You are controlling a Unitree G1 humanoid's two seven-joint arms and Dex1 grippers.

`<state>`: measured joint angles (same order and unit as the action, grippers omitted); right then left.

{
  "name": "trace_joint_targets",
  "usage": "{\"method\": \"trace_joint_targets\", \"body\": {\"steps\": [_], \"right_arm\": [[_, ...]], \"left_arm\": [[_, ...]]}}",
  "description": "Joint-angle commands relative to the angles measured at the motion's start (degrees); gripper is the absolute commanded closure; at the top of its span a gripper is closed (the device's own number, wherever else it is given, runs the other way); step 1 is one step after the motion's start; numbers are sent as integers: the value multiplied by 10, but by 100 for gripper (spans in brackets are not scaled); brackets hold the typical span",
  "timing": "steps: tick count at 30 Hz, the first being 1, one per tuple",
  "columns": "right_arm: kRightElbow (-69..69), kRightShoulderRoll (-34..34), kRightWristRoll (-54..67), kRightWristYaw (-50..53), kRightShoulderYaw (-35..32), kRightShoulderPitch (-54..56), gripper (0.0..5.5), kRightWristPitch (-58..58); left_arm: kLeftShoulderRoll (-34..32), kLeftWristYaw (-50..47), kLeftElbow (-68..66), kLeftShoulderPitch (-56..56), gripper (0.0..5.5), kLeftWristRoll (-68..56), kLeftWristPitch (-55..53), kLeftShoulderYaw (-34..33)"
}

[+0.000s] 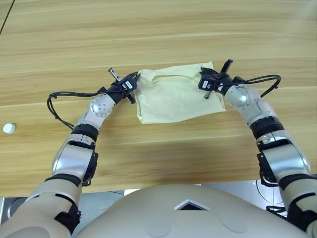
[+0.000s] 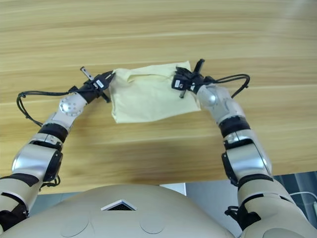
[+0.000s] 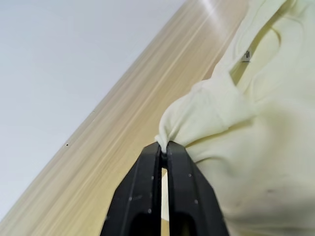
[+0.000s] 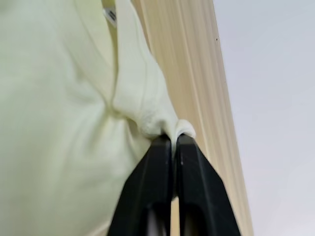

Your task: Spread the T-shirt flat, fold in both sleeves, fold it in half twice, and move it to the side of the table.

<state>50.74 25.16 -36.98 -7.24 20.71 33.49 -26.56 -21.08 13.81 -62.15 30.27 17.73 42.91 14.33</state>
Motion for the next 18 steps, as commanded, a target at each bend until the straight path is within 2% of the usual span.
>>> {"method": "trace_joint_targets", "body": {"steps": [1, 3, 5, 6, 12, 16, 18], "right_arm": [[79, -25, -4, 36, 14, 39, 550, 2], [114, -37, -7, 57, 21, 51, 550, 6], [139, -47, -3, 80, 21, 62, 503, 11], [150, -53, 3, 93, 17, 68, 484, 14], [200, -89, 64, 164, -36, 104, 377, 34], [215, -89, 99, 200, -71, 112, 303, 24], [206, -75, 101, 195, -70, 106, 275, 0]], "left_arm": [[16, -12, -46, 27, 550, 15, -40, 6], [23, -11, -63, 40, 550, 8, -56, 0], [29, -5, -77, 51, 550, -4, -70, -10], [30, -11, -84, 59, 515, -7, -80, -15], [36, -42, -114, 125, 418, -55, -157, -80], [50, -11, -130, 160, 350, -135, -228, -163], [59, 30, -126, 171, 345, -205, -250, -228]]}}
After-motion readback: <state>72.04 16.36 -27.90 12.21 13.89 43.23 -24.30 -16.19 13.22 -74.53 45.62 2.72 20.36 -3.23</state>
